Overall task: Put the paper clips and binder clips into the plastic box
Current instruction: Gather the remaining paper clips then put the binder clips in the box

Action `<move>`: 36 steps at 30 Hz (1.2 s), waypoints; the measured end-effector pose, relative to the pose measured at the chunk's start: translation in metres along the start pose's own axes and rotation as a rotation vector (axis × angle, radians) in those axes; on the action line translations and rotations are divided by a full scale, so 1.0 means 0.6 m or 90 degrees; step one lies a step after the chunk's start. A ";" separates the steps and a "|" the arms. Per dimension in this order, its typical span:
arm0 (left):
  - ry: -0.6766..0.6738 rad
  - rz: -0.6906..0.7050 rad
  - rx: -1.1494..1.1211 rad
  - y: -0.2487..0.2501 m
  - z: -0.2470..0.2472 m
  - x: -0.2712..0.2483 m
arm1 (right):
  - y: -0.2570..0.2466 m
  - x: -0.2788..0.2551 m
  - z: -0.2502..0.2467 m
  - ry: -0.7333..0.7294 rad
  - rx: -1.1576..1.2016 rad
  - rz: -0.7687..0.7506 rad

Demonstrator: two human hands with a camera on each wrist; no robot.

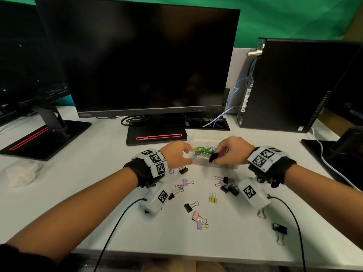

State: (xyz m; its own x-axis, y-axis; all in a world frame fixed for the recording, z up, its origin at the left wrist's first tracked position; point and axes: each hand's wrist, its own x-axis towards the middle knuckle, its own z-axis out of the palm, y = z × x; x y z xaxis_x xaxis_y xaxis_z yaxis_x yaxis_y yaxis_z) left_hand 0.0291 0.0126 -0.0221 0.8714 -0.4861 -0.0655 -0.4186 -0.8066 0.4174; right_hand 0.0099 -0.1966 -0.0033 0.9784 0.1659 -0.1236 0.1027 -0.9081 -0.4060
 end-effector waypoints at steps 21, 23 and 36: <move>0.113 0.008 -0.070 0.038 -0.016 0.033 | 0.011 0.021 -0.046 0.196 -0.024 -0.068; 0.089 0.029 -0.040 0.031 -0.014 0.029 | 0.015 0.005 -0.041 0.146 -0.019 -0.069; -0.230 -0.106 0.174 -0.057 -0.014 -0.013 | 0.054 -0.060 0.037 -0.085 -0.177 -0.081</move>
State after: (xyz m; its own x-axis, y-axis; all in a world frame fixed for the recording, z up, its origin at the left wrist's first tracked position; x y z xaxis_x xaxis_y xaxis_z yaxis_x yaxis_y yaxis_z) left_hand 0.0388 0.0467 -0.0282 0.8077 -0.3900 -0.4421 -0.3754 -0.9185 0.1244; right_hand -0.0257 -0.2236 -0.0325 0.9243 0.3169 -0.2129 0.2857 -0.9440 -0.1649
